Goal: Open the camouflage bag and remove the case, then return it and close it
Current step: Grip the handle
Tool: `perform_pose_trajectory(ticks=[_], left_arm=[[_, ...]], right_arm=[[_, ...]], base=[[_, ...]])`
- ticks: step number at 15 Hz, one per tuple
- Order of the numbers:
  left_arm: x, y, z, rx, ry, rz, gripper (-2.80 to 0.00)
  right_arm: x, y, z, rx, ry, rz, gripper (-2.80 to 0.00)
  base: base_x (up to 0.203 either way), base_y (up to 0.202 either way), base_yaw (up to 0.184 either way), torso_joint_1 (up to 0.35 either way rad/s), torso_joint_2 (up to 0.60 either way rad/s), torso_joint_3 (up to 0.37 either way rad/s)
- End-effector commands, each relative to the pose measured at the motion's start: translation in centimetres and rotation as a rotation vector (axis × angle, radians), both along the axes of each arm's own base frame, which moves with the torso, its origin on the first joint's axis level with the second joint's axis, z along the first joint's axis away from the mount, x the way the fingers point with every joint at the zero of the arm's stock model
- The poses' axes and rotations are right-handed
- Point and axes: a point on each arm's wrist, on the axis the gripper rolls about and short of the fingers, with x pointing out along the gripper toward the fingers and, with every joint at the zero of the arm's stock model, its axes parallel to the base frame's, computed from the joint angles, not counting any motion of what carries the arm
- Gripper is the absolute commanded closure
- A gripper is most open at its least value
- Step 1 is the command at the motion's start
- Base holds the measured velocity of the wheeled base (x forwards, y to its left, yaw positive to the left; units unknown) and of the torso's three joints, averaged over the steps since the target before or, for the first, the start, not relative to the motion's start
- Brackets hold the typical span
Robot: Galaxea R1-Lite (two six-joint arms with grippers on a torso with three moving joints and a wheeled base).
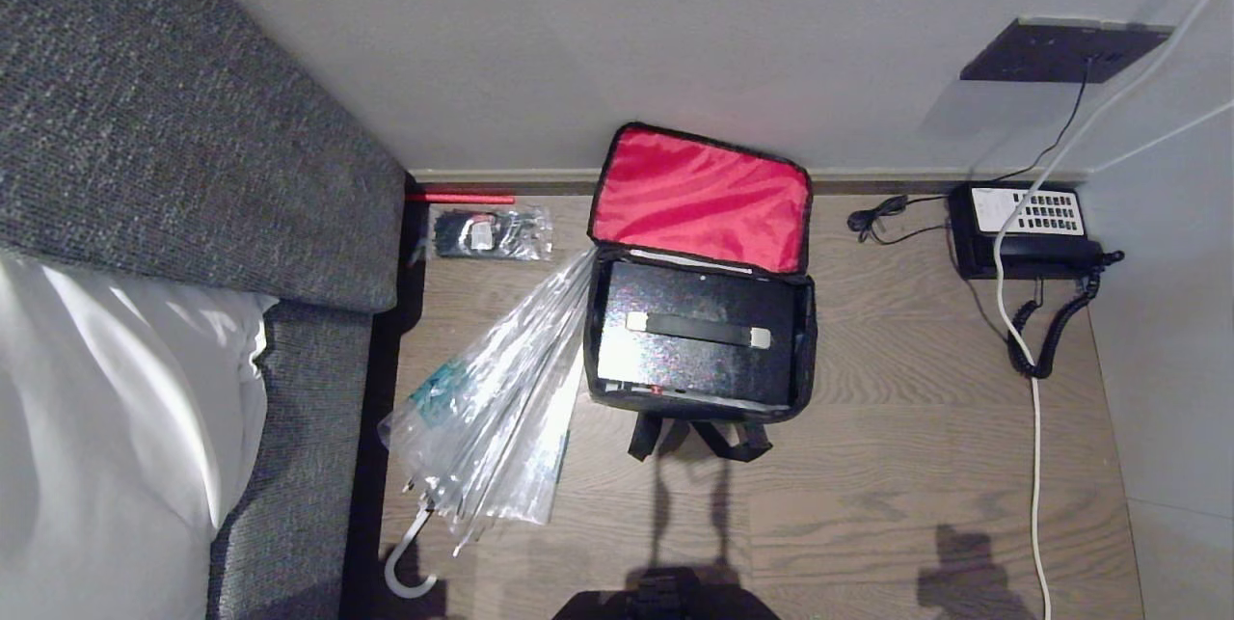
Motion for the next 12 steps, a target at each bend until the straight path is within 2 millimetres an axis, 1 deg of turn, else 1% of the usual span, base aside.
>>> perform_pose_trajectory(ticks=[1,12], left_arm=[[0.0,0.0,-0.01,0.0,0.0,0.0,0.0],[0.0,0.0,0.01,0.0,-0.001,0.0,0.0]], right_arm=[[-0.12,0.0,-0.04,0.0,-0.015,0.0,0.0],[-0.12,0.0,-0.04,0.0,-0.015,0.0,0.0]], base=[[0.0,0.0,0.0,0.0,0.0,0.0],[0.0,0.0,0.0,0.0,0.0,0.0]])
